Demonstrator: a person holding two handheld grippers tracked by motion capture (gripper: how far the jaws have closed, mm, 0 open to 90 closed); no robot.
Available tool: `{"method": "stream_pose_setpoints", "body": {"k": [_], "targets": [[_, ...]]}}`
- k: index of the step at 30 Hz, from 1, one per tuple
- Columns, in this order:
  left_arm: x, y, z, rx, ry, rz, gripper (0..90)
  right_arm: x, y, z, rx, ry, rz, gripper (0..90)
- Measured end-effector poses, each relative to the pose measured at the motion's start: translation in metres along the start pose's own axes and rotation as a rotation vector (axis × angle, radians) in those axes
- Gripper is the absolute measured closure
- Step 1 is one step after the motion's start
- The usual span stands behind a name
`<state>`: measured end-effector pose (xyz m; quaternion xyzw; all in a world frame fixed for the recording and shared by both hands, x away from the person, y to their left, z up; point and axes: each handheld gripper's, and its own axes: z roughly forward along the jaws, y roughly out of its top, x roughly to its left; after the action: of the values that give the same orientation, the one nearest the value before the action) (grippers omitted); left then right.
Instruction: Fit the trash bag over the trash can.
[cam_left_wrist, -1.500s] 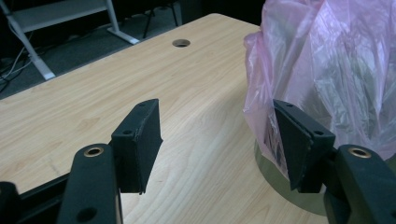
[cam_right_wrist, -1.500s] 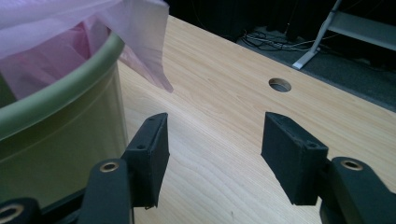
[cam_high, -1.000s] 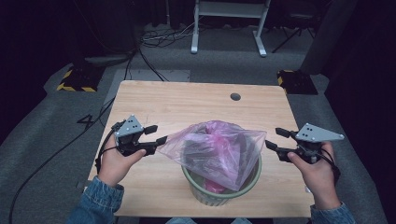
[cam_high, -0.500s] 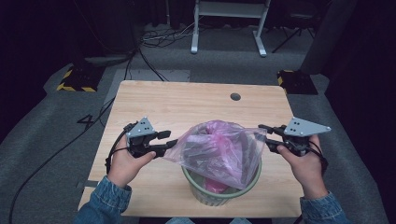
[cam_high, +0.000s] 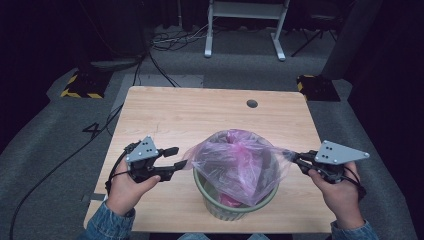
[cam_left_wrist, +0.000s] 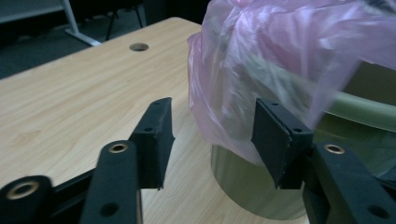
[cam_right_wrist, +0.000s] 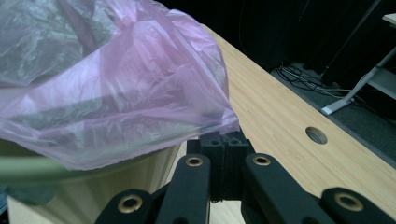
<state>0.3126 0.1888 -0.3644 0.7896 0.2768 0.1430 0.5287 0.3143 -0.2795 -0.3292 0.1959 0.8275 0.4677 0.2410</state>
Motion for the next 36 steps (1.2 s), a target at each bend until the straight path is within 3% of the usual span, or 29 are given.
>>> {"method": "stream_pose_setpoints", "body": {"k": [3,6,10,14,18,22,24,30,36], "targets": [[-0.006,0.002,-0.009,-0.026,0.015,0.031,43.9,0.002,-0.002,-0.004,0.005,0.0,-0.002,90.0],[-0.014,0.003,-0.012,-0.031,0.003,0.077,41.8,0.004,-0.002,-0.005,0.01,0.003,-0.004,90.0],[-0.024,0.003,-0.01,-0.025,-0.021,0.128,38.9,0.008,-0.001,-0.005,0.016,0.012,-0.008,90.0],[-0.023,0.007,0.0,-0.019,0.01,0.157,38.7,0.01,0.002,-0.003,0.016,0.02,-0.007,90.0],[-0.018,0.011,0.013,-0.017,0.012,0.159,48.1,0.008,0.001,-0.001,0.01,0.03,0.008,90.0],[-0.02,0.01,0.017,-0.002,-0.029,0.156,83.1,0.006,-0.004,-0.002,0.009,0.042,0.035,90.0],[-0.025,0.009,0.015,0.009,-0.042,0.168,90.0,0.006,-0.006,-0.003,0.01,0.045,0.041,90.0],[-0.034,0.002,0.003,0.012,-0.069,0.191,90.0,0.016,-0.015,-0.014,0.02,0.061,0.036,90.0],[-0.04,-0.01,-0.003,-0.002,-0.133,0.183,90.0,0.032,-0.032,-0.027,0.027,0.086,0.049,90.0]]}}
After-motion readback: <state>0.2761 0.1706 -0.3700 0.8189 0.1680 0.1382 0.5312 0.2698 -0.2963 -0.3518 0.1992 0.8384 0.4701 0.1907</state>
